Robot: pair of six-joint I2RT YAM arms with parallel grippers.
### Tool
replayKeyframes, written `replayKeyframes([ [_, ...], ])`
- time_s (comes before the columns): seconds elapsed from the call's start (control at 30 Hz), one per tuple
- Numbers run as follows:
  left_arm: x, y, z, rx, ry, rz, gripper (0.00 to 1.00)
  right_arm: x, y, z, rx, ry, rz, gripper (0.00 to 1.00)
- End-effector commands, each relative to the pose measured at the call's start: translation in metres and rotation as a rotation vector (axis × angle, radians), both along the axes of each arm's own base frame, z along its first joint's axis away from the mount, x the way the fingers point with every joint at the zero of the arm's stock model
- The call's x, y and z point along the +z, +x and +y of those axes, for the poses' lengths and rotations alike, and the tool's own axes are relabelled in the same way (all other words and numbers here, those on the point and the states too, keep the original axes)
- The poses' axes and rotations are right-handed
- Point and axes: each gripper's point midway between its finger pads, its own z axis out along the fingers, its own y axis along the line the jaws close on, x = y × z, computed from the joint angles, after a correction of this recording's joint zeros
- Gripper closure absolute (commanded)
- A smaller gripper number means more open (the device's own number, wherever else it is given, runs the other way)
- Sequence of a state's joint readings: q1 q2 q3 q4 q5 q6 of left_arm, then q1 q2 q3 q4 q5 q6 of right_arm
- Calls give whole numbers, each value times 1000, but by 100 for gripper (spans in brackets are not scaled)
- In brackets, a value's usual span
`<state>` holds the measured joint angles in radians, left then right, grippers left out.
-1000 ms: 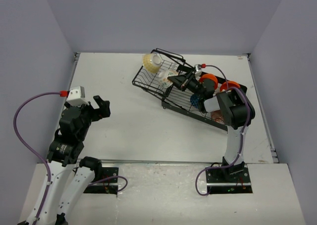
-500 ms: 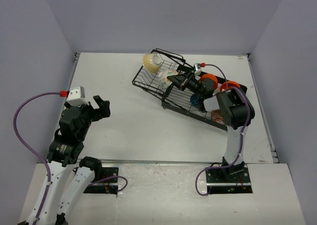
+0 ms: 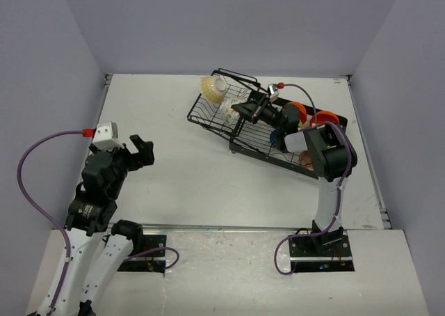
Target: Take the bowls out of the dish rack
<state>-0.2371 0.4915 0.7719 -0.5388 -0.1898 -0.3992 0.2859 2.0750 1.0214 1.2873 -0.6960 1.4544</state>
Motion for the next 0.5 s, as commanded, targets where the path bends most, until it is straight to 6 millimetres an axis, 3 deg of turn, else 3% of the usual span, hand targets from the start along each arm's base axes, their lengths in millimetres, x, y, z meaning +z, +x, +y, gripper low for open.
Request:
replayKeyframes([
  [0.0,8,2,2,5,14,-38,0,92,-24,-1,51,87,-377,100],
  [0.3,9,2,3,12,13,-40,0,119,-36,9,85,116,-425,100],
  [0.47,7,3,6,34,16,-24,0,154,-54,18,131,79,-503,100],
])
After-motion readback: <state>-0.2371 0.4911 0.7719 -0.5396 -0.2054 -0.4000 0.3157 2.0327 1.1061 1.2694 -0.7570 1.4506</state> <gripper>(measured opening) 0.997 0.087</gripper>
